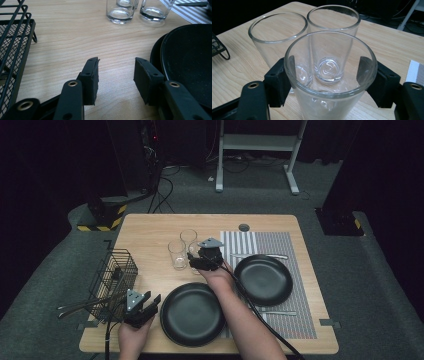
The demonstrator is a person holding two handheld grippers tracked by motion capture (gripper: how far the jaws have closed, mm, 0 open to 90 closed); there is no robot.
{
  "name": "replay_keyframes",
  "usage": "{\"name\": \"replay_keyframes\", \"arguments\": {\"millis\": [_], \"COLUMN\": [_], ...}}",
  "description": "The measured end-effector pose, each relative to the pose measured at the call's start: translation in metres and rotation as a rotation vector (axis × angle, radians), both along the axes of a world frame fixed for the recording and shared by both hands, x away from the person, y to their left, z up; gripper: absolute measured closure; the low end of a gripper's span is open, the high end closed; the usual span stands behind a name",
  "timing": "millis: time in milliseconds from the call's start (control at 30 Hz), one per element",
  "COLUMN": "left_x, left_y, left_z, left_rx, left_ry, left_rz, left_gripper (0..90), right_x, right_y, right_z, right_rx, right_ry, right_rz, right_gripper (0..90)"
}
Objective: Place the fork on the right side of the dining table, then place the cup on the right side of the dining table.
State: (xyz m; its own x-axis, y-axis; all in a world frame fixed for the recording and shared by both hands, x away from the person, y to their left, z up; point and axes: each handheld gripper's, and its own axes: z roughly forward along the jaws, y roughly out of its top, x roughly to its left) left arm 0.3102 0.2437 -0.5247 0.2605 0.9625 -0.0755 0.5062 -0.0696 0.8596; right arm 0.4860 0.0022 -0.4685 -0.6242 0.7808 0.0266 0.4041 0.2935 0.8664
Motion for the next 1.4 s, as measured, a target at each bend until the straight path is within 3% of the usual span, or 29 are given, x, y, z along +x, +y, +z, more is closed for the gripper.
{"name": "replay_keyframes", "arguments": {"millis": [733,1400], "left_x": [0.000,0.001], "left_y": [0.000,0.001], "left_z": [0.000,0.000], "left_rx": [-0.004,-0.011], "left_ry": [0.003,0.014], "left_rz": [0.005,-0.002], "left_gripper": [54.5,54.1], "right_x": [-0.019,-0.026], "right_y": [-0.036,-0.055], "right_z": [0.021,0.021], "right_rx": [-0.005,-0.001], "right_ry": [-0.033,-0.034], "right_rz": [-0.027,-0.049], "right_gripper": [28.4,28.4]}}
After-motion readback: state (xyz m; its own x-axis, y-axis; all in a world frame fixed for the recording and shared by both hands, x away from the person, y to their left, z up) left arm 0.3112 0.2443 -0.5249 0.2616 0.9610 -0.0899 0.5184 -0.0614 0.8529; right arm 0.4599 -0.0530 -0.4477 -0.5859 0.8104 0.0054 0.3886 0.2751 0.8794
